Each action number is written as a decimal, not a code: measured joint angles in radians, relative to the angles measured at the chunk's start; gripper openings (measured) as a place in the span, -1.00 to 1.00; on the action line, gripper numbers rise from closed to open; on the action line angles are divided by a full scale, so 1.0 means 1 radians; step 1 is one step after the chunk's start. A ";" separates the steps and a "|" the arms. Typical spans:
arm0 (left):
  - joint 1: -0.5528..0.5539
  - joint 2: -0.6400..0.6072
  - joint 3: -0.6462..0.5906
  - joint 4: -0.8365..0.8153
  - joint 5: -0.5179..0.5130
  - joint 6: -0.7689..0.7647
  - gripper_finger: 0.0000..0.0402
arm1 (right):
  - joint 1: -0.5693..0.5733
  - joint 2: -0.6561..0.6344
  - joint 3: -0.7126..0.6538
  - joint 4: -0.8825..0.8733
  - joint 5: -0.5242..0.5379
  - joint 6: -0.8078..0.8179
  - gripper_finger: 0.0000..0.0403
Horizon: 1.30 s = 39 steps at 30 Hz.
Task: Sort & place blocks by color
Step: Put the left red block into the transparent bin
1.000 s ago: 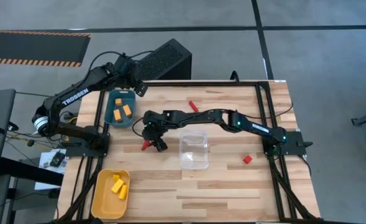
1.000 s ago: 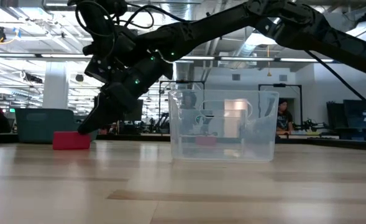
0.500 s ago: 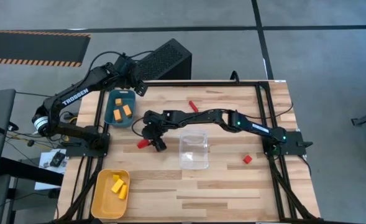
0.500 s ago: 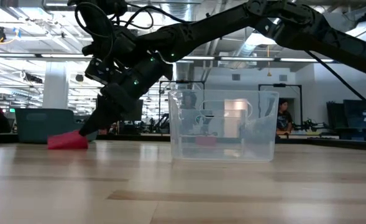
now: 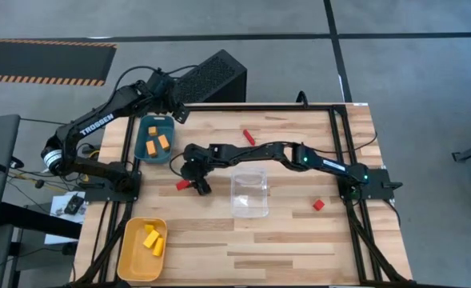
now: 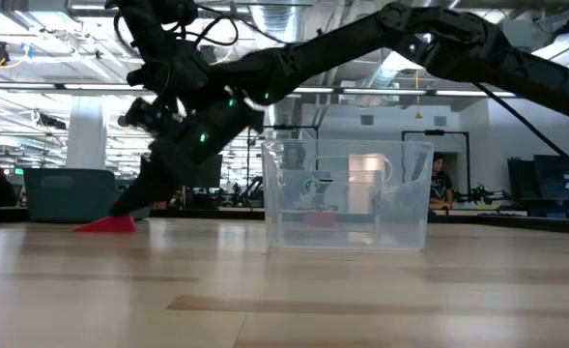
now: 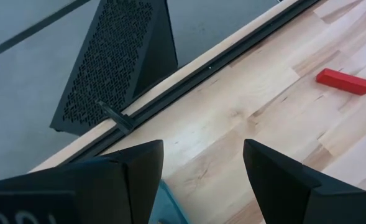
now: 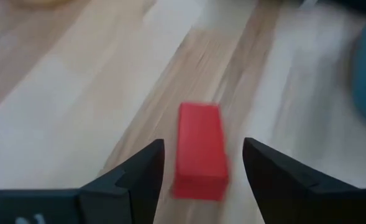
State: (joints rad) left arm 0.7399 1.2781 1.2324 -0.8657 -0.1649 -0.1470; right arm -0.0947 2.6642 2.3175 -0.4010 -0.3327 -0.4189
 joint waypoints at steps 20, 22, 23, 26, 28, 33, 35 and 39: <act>0.025 0.000 0.000 0.012 0.013 0.085 0.05 | -0.032 -0.026 -0.003 -0.165 0.043 0.182 -0.39; 0.052 0.000 0.000 0.015 0.052 0.093 0.05 | -0.073 -0.062 -0.004 -0.186 0.001 0.235 -0.39; 0.069 0.000 0.000 0.019 0.077 0.096 0.05 | -0.092 -0.088 -0.004 -0.222 -0.009 0.254 -0.39; 0.124 -0.001 0.000 0.048 0.190 0.099 0.05 | -0.143 -0.170 -0.001 -0.311 -0.022 0.262 -0.39; 0.161 0.000 0.000 0.086 0.325 0.099 0.05 | -0.171 -0.222 -0.001 -0.384 -0.016 0.261 -0.39; 0.198 0.046 -0.015 0.226 0.690 0.061 0.05 | -0.224 -0.348 -0.001 -0.551 0.095 0.253 -0.39; 0.193 0.075 -0.018 0.268 0.763 0.044 0.05 | -0.237 -0.383 0.000 -0.599 0.130 0.253 -0.39; 0.166 0.123 -0.021 0.274 0.812 0.002 0.05 | -0.242 -0.452 -0.055 -0.636 0.165 0.250 -0.39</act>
State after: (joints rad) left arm 0.9058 1.4012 1.2114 -0.5919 0.6468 -0.1448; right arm -0.3362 2.2124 2.2623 -1.0367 -0.1673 -0.1688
